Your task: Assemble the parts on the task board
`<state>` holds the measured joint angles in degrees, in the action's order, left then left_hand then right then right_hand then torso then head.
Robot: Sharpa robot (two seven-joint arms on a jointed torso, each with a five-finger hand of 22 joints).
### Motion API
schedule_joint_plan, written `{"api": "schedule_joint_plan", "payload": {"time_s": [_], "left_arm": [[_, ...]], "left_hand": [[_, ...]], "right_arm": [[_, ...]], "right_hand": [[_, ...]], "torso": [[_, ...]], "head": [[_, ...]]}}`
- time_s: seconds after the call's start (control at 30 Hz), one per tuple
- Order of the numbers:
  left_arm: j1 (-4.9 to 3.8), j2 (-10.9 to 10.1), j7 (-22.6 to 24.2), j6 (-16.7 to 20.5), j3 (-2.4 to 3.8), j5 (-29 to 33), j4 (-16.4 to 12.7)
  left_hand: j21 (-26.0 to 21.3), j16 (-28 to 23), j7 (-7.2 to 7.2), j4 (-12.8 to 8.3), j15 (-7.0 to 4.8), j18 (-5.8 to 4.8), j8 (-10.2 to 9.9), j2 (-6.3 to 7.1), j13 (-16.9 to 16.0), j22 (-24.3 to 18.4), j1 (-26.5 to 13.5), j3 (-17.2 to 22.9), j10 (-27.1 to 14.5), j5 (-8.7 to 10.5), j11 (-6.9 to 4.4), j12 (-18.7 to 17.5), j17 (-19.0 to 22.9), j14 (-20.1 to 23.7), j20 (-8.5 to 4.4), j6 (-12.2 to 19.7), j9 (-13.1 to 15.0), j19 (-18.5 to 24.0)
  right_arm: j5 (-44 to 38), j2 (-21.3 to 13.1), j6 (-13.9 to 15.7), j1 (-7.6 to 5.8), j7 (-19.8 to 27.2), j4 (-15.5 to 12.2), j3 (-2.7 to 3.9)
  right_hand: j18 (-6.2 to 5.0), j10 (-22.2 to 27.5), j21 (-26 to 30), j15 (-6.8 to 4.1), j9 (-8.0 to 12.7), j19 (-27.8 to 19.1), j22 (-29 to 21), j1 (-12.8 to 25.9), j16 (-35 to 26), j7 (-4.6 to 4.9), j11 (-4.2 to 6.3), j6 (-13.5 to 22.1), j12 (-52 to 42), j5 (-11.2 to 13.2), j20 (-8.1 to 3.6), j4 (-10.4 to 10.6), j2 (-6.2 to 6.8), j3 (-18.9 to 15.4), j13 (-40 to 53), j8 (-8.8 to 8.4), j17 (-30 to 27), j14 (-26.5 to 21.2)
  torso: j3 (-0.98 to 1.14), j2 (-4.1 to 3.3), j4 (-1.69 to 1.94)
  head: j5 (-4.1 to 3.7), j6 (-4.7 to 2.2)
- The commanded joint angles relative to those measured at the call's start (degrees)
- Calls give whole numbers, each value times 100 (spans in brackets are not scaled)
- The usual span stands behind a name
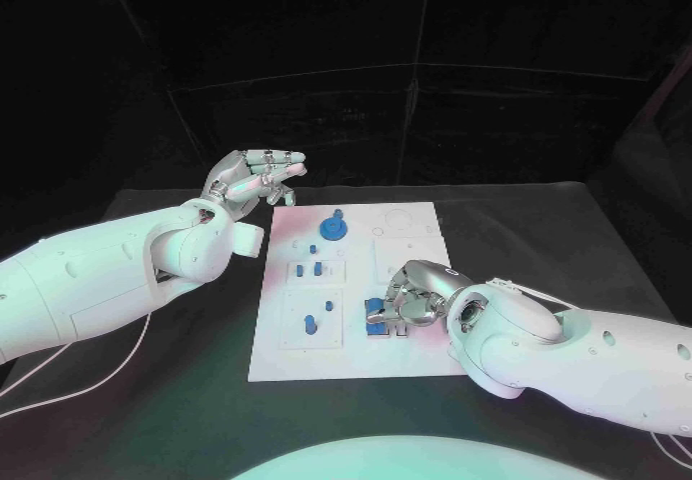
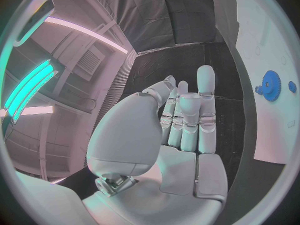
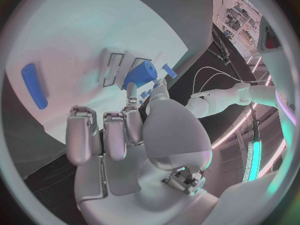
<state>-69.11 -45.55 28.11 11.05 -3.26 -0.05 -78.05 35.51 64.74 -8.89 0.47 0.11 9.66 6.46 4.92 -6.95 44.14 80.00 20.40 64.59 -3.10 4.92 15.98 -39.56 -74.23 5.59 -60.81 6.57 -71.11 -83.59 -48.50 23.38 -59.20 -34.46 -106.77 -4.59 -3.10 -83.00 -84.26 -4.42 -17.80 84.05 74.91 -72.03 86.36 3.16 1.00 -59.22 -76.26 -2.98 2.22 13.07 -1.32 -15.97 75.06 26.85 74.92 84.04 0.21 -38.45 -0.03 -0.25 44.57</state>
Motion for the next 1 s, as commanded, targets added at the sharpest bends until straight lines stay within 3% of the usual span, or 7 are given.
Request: {"api": "schedule_joint_plan", "payload": {"time_s": [0.03, 0.13, 0.23, 0.43, 0.53, 1.0], "left_arm": [[-9, -5, 4, -83, 4, 11, -7], [-9, -6, 2, -86, 3, 11, -8], [-9, -7, 1, -101, 3, 11, -7], [-9, -7, 2, -107, 3, 11, 9], [-9, -7, 3, -108, 2, 11, 15], [-8, -3, 6, -102, -1, 11, 20]], "left_hand": [[-27, -16, -17, -5, 4, 77, 22, 14, -5, -5, -55, -38, -52, 18, -5, 28, 5, 45, 27, 4, -5, 30], [-27, -16, -17, -5, 4, 77, 22, 14, -5, -5, -55, -38, -52, 18, -5, 28, 5, 45, 27, 4, -5, 30], [-27, -16, -17, -5, 4, 77, 22, 14, -5, -5, -55, -38, -52, 18, -5, 28, 5, 45, 27, 4, -5, 30], [-30, -17, -14, -9, 4, 77, 24, 10, -6, -7, -49, -36, -57, 17, -7, 34, 10, 48, 27, 5, -6, 30], [-30, -17, -14, -9, 4, 77, 24, 10, -6, -7, -49, -36, -57, 17, -7, 34, 10, 48, 27, 5, -6, 30], [-33, -17, -12, -16, 3, 78, 27, 4, -8, -9, -38, -32, -61, 17, -10, 41, 15, 52, 27, 5, -6, 30]], "right_arm": [[-114, 12, -126, -8, 43, 26, 3], [-168, 19, -238, -9, 37, 55, 3], [-307, 26, -445, -9, 27, 89, 3], [-592, 24, -652, -9, 11, 143, 3], [-685, 25, -640, -9, 5, 177, 3], [-721, 28, -316, -9, 55, 182, 3]], "right_hand": [[99, -25, -6, -10, -15, 30, 713, -47, 10, -10, 7, -2, -27, -22, -15, 11, -68, 11, 180, 37, 682, 442], [99, -29, -7, -16, -33, 33, 718, -162, 11, -17, 14, -8, -27, -42, -20, -47, -93, 40, 189, 55, 684, 442], [100, -33, -7, -31, -70, 32, 721, -590, 15, -34, 31, -20, -26, -33, -31, -337, -44, 130, 203, 94, 698, 444], [100, -43, -4, -46, -102, 31, 723, -964, 30, -55, 51, -40, -32, -1, -47, -609, -63, 236, 229, 125, 740, 450], [101, -48, -6, -48, -106, 32, 726, -985, 34, -56, 52, -47, -38, -2, -49, -625, -93, 252, 238, 129, 748, 451], [103, -59, -8, -39, -127, 37, 735, -724, 38, -40, 39, -37, -36, 0, -48, -510, -99, 145, 256, 136, 762, 453]], "torso": [[-5, 1, 3], [-5, 2, 1], [-3, 2, -1], [-3, 7, -1], [-3, 6, -3], [-2, 4, -8]], "head": [[9, 4], [11, 8], [15, 18], [17, 32], [26, -27], [38, -32]]}}
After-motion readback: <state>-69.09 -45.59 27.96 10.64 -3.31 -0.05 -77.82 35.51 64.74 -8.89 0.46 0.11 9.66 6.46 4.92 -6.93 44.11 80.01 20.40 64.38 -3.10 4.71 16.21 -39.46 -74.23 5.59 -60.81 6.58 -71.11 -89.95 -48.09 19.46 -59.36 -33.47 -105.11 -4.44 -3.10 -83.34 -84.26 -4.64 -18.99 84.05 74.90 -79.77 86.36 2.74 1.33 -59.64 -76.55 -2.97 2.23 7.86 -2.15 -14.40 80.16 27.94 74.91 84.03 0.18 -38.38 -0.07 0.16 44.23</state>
